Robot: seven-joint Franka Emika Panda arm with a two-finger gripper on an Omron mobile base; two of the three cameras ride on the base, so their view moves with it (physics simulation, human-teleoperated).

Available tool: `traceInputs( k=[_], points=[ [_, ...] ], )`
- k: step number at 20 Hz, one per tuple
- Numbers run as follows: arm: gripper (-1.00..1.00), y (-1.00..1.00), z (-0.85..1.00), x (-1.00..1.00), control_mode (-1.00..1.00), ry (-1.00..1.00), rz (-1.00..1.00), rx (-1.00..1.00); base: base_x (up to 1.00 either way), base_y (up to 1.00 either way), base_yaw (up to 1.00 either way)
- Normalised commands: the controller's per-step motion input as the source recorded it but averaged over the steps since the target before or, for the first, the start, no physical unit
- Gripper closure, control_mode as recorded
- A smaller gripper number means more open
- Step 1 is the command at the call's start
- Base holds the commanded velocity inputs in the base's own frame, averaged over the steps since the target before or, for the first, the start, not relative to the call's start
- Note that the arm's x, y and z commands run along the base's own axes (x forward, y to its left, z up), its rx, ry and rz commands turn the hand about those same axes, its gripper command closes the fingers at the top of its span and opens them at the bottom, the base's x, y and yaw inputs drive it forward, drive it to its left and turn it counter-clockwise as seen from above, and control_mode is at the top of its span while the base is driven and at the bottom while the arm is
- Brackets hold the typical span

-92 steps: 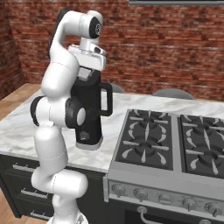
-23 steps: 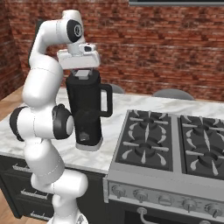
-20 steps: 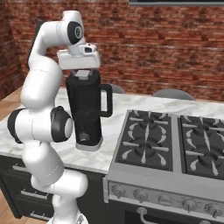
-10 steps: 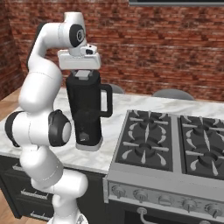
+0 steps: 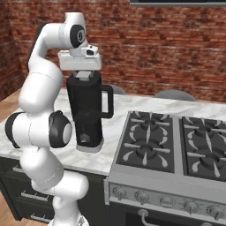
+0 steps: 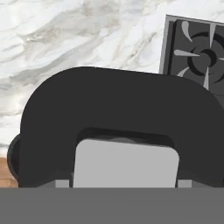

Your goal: Grab the lemon wedge and lime from the fridge, place them in the blender, close the lid, and turn on the blender to create a marinade.

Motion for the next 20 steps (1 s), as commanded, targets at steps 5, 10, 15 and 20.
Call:
traceInputs(
  k=[5,10,15,20],
  points=[
    [1.0,0.0,0.09,0.11,-1.0,0.32,0.0,0.14,0.0,0.0,0.0],
    [1.0,0.0,0.0,0.04,-1.0,0.05,0.0,0.04,0.0,0.0,0.0],
    [1.0,0.01,-0.35,-0.18,-1.0,0.12,0.0,0.0,0.0,0.0,0.0],
    [1.0,0.07,-0.31,-0.02,-1.0,0.11,0.0,-0.01,0.0,0.0,0.0]
  ],
)
